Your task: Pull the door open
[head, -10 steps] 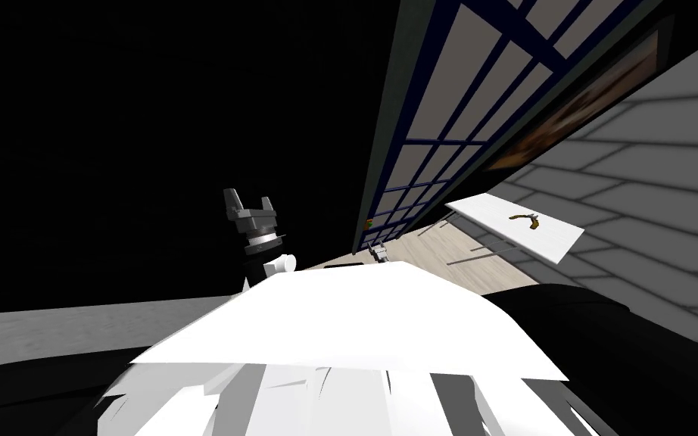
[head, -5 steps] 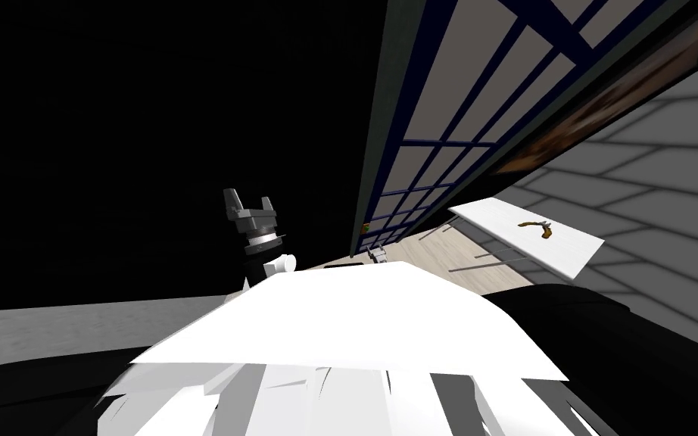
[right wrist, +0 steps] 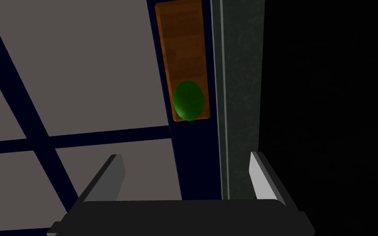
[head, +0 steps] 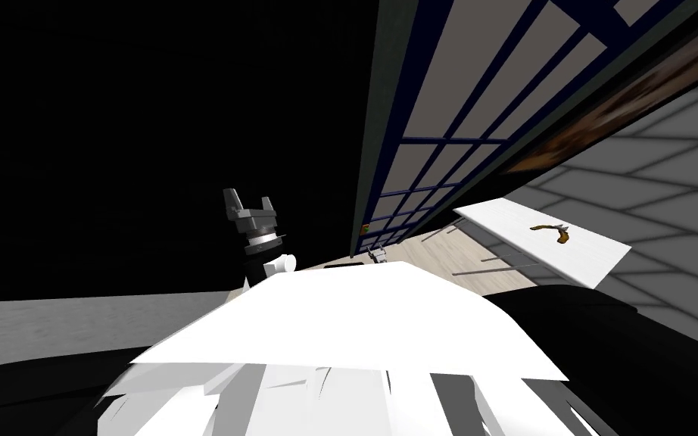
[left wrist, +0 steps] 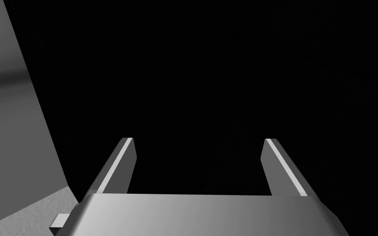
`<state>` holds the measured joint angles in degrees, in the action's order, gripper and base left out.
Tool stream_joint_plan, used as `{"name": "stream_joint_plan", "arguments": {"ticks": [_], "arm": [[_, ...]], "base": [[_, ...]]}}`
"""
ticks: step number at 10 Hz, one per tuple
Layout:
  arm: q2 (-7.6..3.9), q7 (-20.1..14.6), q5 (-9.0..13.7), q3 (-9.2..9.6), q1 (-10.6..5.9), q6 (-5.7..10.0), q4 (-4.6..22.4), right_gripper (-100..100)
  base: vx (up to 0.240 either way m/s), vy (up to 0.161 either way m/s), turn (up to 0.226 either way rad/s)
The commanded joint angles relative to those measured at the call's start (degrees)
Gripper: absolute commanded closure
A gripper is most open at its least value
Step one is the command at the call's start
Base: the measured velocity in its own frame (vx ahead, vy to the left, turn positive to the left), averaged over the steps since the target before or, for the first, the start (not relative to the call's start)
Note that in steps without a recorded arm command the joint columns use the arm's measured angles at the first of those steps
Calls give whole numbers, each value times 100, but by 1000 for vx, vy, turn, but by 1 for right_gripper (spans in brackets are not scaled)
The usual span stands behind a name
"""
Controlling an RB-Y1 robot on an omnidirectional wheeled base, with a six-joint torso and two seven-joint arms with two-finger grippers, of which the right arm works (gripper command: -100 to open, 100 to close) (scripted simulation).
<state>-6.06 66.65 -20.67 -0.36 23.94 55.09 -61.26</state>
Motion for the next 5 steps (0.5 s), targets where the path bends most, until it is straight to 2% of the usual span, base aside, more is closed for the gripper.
{"name": "stream_joint_plan", "arguments": {"ticks": [1,3,4,5], "arm": [[-76,-40,60,-64,-206,-57,195,-100],[-194,-82,153,-172,-577,-104,562,-100],[-194,-82,153,-172,-591,-104,562,-100],[-255,-102,204,-232,-806,-123,764,-100]], "base": [[-45,102,55],[-24,100,71],[-14,60,21],[-18,44,53]]}}
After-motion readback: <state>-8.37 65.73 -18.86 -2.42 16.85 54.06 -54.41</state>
